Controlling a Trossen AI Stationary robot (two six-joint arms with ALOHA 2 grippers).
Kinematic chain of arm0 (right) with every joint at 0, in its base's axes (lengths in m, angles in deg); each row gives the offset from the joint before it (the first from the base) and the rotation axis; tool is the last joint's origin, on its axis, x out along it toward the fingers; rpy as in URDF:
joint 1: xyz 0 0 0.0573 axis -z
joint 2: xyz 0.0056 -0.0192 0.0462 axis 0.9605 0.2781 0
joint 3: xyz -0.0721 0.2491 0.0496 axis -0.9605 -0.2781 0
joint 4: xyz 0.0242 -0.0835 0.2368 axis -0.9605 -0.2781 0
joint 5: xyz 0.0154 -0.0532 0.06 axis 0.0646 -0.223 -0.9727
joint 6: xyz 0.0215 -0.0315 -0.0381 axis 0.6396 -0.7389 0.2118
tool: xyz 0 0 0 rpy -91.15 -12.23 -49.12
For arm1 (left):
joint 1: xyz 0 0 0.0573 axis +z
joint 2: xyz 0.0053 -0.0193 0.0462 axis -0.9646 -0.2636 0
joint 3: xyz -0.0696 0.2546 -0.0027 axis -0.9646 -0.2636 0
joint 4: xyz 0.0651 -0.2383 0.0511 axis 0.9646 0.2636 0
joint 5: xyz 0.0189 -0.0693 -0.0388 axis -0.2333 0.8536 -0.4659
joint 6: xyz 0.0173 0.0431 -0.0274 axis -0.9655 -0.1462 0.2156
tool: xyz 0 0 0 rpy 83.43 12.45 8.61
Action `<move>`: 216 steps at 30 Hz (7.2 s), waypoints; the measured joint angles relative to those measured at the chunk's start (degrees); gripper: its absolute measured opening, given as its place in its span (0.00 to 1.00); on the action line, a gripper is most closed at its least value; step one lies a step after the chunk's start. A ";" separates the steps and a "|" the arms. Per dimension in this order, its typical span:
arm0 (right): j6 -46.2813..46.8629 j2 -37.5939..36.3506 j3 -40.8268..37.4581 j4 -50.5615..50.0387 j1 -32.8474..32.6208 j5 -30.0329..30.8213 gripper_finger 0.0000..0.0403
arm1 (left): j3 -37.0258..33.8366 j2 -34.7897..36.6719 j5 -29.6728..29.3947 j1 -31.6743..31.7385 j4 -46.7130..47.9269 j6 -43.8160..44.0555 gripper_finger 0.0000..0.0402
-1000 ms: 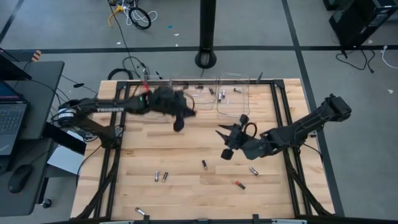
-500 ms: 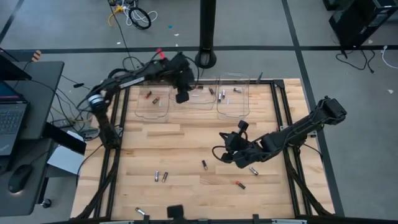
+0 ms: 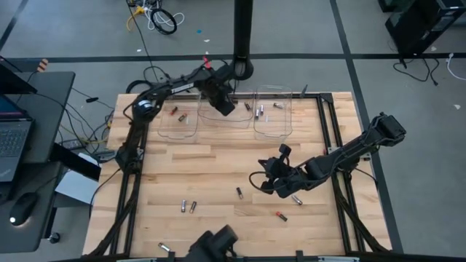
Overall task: Sort batteries
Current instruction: Put the black battery into the middle transparent bin, then adjust the middle transparent bin, then put the orange battery into the left transparent bin
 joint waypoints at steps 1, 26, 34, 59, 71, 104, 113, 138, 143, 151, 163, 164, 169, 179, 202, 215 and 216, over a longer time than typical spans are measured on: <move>-0.02 0.00 0.00 0.12 0.00 -0.02 0.04 | -0.04 -0.70 0.13 -0.02 -0.01 1.36 0.13; -0.25 0.00 0.00 2.82 0.00 -0.66 0.02 | -0.50 -2.54 -6.29 3.34 -2.45 8.37 0.13; -0.04 0.00 0.00 3.00 0.00 -0.71 0.03 | -0.28 -4.69 -7.20 3.38 -2.92 10.11 0.15; -0.66 -0.07 0.00 2.81 -0.82 -3.31 0.04 | 14.19 -4.68 -15.21 -0.85 1.25 -4.25 0.35; 4.84 -0.07 0.00 -2.16 -4.44 -4.05 0.03 | 14.09 -0.25 -18.74 -3.52 -1.02 -14.06 0.31; 6.28 -0.07 0.00 -2.53 -7.45 -3.66 0.03 | -25.27 20.06 -4.54 -13.32 -21.53 -25.41 0.05; 5.97 -0.07 0.00 -2.65 -7.68 -4.00 0.03 | -20.50 20.35 -2.73 -13.78 -17.87 -25.12 0.05; 5.92 -0.07 0.00 -3.06 -7.87 -4.12 0.03 | -20.74 19.21 -23.93 -1.88 -0.63 -18.53 0.05; 5.90 -0.07 0.00 -3.03 -7.87 -4.12 0.03 | -20.74 19.21 -22.73 -2.67 3.44 -17.61 0.05; 5.77 -0.07 0.00 -3.04 -7.87 -4.15 0.03 | -20.74 19.26 -19.19 -5.51 4.56 -17.55 0.05; 5.77 -0.09 0.00 -3.06 -7.87 -4.91 0.03 | -20.74 19.32 -9.15 -13.95 1.81 -23.00 0.05; 5.77 -0.07 0.00 -3.06 -7.87 -4.93 0.03 | -20.74 19.33 -9.15 -14.94 0.61 -23.48 0.05; 5.77 -0.07 0.00 -3.14 -8.02 -5.19 0.03 | -20.72 20.27 -7.35 -19.33 -2.72 -25.55 0.05; 5.81 -0.07 0.00 -3.51 -8.52 -5.19 0.03 | -28.94 20.30 -7.93 -25.32 -23.65 -21.96 0.05; 7.21 -0.07 0.00 -5.17 -8.38 -5.19 0.03 | -38.07 20.24 -16.21 -18.52 -54.54 -15.86 0.05; 18.71 -0.07 1.86 -24.02 -6.25 -9.57 0.03 | -55.14 35.97 -12.07 -20.13 -77.46 -14.61 0.05; 19.50 -0.07 1.88 -25.66 -5.67 -10.80 0.03 | -58.05 37.77 -11.56 -20.46 -80.25 -14.23 0.05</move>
